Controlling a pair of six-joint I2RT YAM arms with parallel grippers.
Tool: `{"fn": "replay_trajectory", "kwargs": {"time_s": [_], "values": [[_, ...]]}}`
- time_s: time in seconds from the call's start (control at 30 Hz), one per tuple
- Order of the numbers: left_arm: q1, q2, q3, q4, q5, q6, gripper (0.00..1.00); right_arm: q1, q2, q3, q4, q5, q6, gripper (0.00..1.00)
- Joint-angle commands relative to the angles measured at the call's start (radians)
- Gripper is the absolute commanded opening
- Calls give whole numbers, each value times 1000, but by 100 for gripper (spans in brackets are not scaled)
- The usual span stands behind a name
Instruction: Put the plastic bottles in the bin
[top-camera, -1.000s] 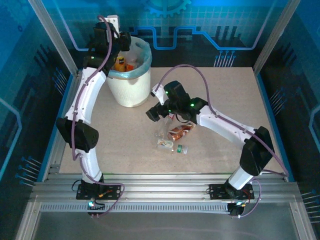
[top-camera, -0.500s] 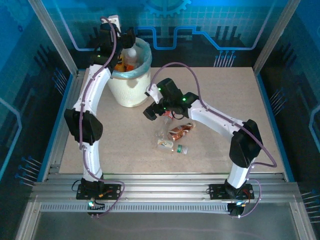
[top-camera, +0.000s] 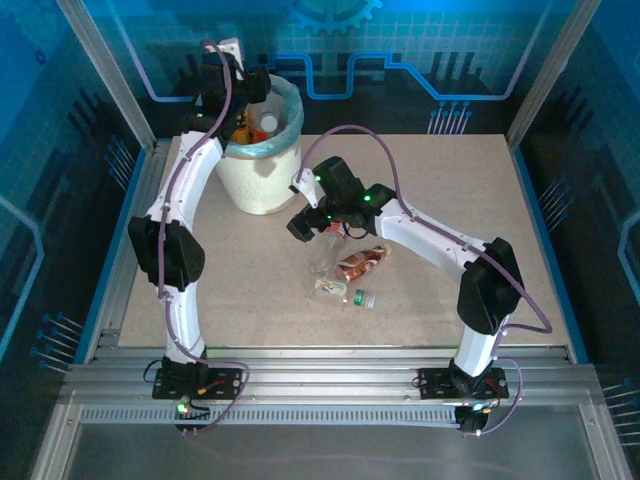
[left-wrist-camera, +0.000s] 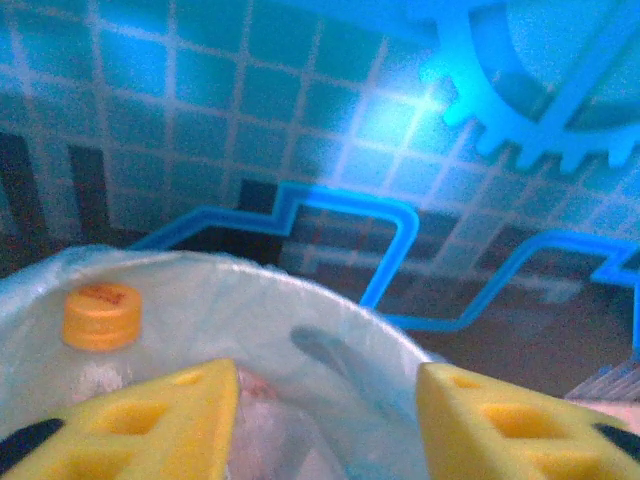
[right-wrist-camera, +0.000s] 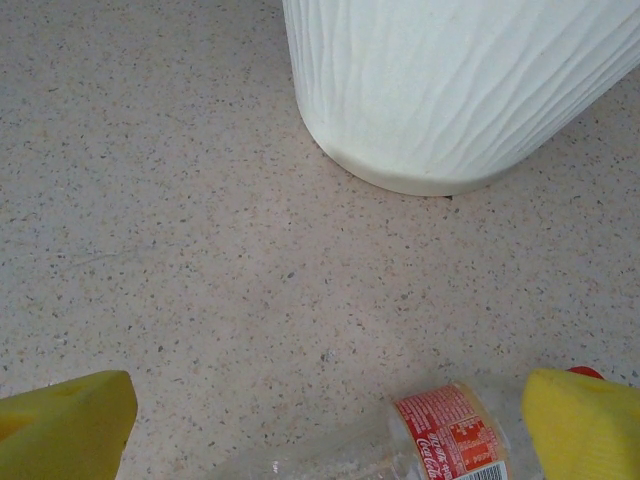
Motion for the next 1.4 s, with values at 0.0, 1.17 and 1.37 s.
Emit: {"fn": "replay_trajectory", "kwargs": {"time_s": [0.0, 1.17, 1.37], "values": [[-4, -59, 30, -148, 112, -55, 43, 12, 0, 13, -5, -1, -3, 100], [-86, -219, 60, -535, 118, 38, 55, -16, -383, -216, -122, 348, 284, 100], [-216, -505, -337, -249, 229, 193, 60, -235, -510, -397, -206, 249, 459, 100]]}}
